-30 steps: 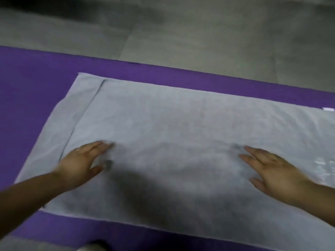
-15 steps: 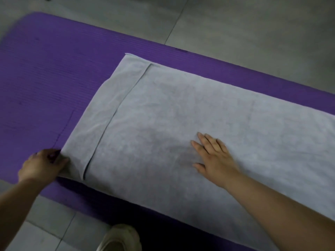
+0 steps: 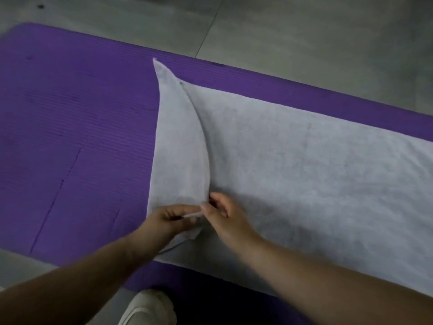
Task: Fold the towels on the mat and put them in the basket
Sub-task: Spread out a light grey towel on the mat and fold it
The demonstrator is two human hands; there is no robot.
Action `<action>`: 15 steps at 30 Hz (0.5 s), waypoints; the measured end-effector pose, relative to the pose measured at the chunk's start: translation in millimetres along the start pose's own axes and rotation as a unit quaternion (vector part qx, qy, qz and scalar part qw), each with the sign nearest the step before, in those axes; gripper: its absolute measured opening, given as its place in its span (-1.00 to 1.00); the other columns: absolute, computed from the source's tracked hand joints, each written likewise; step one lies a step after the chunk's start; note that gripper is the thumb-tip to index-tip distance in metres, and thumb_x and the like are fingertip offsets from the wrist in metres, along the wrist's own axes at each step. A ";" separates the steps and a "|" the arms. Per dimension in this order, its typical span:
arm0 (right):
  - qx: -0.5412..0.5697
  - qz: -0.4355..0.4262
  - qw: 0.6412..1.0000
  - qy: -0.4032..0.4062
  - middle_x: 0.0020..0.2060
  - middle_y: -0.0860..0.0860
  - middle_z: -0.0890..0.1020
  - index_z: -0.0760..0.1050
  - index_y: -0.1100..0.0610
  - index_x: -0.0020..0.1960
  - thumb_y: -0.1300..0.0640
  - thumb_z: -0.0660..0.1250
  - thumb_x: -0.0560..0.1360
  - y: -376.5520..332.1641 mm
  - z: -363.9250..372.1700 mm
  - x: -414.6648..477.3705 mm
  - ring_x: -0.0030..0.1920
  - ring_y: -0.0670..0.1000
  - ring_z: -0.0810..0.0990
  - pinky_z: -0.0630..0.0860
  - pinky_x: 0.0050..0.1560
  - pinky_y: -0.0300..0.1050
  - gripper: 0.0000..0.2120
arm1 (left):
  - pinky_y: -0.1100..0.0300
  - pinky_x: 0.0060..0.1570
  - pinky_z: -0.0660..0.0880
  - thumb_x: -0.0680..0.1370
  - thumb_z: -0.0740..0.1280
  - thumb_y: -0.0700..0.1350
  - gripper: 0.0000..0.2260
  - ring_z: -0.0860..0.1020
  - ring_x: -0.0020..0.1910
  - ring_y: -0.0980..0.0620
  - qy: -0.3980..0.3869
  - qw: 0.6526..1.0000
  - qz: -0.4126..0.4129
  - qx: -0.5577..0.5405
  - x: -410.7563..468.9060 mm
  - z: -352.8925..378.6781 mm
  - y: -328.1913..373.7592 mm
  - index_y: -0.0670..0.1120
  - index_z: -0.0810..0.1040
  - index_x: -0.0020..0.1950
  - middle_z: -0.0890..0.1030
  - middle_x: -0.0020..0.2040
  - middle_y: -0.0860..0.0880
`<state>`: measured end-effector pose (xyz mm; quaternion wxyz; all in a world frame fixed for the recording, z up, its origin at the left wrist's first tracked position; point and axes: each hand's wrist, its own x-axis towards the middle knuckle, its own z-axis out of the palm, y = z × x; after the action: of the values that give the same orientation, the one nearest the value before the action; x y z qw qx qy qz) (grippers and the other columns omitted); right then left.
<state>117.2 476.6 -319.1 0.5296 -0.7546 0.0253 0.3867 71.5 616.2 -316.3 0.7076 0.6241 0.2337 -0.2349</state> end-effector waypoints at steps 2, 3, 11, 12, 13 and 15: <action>-0.019 0.017 0.999 0.020 0.13 0.02 0.53 0.36 0.14 0.30 0.10 0.29 0.50 5.8 -4.9 1.1 0.12 -0.05 0.49 0.41 0.12 -0.22 -0.61 | 0.38 -0.11 0.54 0.23 0.40 -0.24 -0.75 0.63 -0.09 0.15 -0.071 0.995 -0.046 -0.047 4.1 8.4 -1.9 0.00 0.70 -0.16 0.69 -0.10 -0.01; -0.024 0.024 0.999 0.026 0.09 0.02 0.54 0.37 0.15 0.28 0.14 0.29 0.50 8.5 -8.1 1.8 0.11 -0.02 0.51 0.44 0.13 -0.17 -0.63 | 0.37 -0.12 0.54 0.23 0.30 -0.31 -0.71 0.63 -0.10 0.15 -0.082 0.992 -0.061 -0.068 6.3 9.5 -1.4 -0.03 0.71 -0.20 0.69 -0.12 -0.03; -0.146 -0.051 0.988 0.009 0.05 0.07 0.56 0.41 0.10 0.22 0.22 0.19 0.52 2.4 -6.7 -3.8 0.06 0.06 0.55 0.47 0.02 -0.14 -0.72 | 0.36 -0.18 0.42 0.52 0.30 -0.13 -0.92 0.52 -0.27 0.20 0.207 0.939 0.064 0.269 66.9 2.7 53.1 -0.10 0.52 -0.01 0.57 -0.12 -0.01; -0.153 -0.071 0.986 -0.011 0.07 0.06 0.55 0.39 0.09 0.26 0.17 0.17 0.54 1.4 -5.4 -7.8 0.06 0.04 0.54 0.46 0.05 -0.14 -0.71 | 0.34 -0.08 0.39 0.49 0.34 -0.07 -0.71 0.51 -0.12 0.12 0.212 0.925 0.057 0.310 80.3 2.2 60.8 -0.11 0.46 0.18 0.52 0.03 -0.04; -0.165 -0.090 0.982 -0.023 0.07 0.04 0.54 0.37 0.08 0.28 0.13 0.14 0.57 -1.6 -4.9 -12.2 0.06 0.01 0.52 0.45 0.08 -0.13 -0.71 | 0.29 0.04 0.39 0.47 0.37 -0.04 -0.53 0.49 0.03 0.05 0.202 0.919 0.041 0.335 94.0 1.8 67.2 -0.11 0.34 0.32 0.45 0.15 -0.06; -0.215 -0.110 0.970 -0.032 0.13 0.03 0.50 0.33 0.06 0.33 0.16 0.07 0.60 -6.9 -4.1 -18.3 0.10 -0.01 0.49 0.42 0.14 -0.15 -0.69 | 0.11 0.18 0.41 0.45 0.39 -0.02 -0.36 0.43 0.22 -0.10 0.181 0.887 0.010 0.425 112.0 7.7 78.7 -0.10 0.17 0.43 0.31 0.33 -0.10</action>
<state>109.7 469.5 -302.0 0.3946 -0.8360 -0.1585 0.3467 208.3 612.6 -324.4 0.3225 0.8990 0.2294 -0.1875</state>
